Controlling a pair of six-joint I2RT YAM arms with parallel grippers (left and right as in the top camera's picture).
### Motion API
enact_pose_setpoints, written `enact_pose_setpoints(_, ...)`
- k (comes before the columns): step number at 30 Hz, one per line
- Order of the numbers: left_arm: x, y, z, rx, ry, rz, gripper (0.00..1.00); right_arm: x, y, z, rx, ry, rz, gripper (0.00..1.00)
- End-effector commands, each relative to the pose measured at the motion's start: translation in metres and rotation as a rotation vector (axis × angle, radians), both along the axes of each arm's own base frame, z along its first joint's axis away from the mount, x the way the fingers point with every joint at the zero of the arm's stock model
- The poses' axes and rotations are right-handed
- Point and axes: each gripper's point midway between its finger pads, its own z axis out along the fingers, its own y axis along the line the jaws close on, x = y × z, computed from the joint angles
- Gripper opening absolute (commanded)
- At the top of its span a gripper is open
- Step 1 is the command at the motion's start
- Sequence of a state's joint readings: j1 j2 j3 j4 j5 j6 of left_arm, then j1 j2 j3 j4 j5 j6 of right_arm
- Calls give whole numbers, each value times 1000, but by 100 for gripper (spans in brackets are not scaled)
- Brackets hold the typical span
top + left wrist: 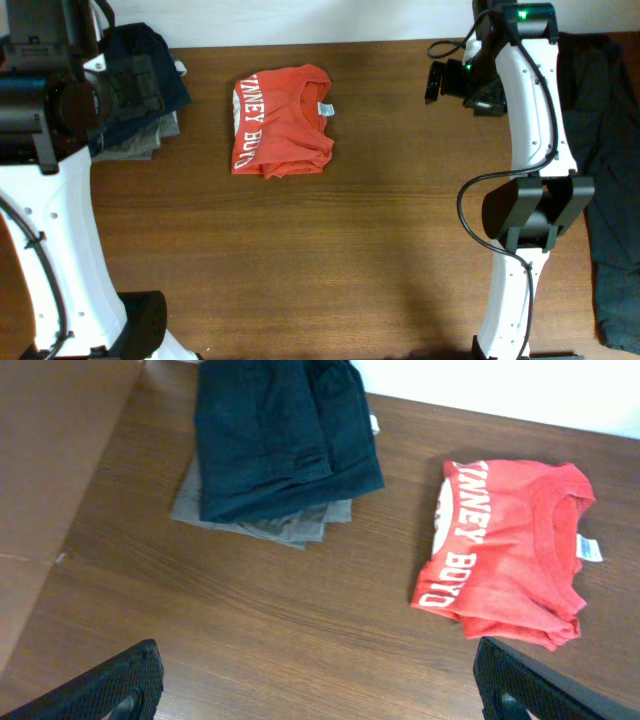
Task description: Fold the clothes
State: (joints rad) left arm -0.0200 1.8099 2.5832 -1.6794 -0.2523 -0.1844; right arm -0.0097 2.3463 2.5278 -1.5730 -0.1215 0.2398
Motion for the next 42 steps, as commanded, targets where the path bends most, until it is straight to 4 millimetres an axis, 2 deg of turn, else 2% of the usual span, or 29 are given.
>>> enact_pose_setpoints(1,12,-8,-16,-47,39,-27,99,-2,2,-7,6,24,1,99)
enact_pose_setpoints(4,21,-17,-28,-68,78,-77,99,-7,2,-8,6,45,1,99)
enact_pose_setpoints(11,49,-18,-67,-73,168,-76,99,-4,2,-7,6,34,1,99)
enact_pose_setpoints(14,64,-21,-92,-74,227,-101,99,-7,3,-8,7,46,1,99)
enact_pose_setpoints(18,85,-38,-132,-144,308,-170,99,-16,3,-9,7,83,1,99)
enact_pose_setpoints(21,104,-45,-179,-184,393,-185,99,-22,3,-9,4,103,27,99)
enact_pose_setpoints(28,138,-64,-253,-266,466,-250,98,-25,3,-10,0,113,56,99)
enact_pose_setpoints(36,170,-83,-307,-359,448,-302,98,-24,3,-9,0,110,56,99)
enact_pose_setpoints(42,179,-101,-344,-422,467,-338,98,-25,3,-10,0,112,56,99)
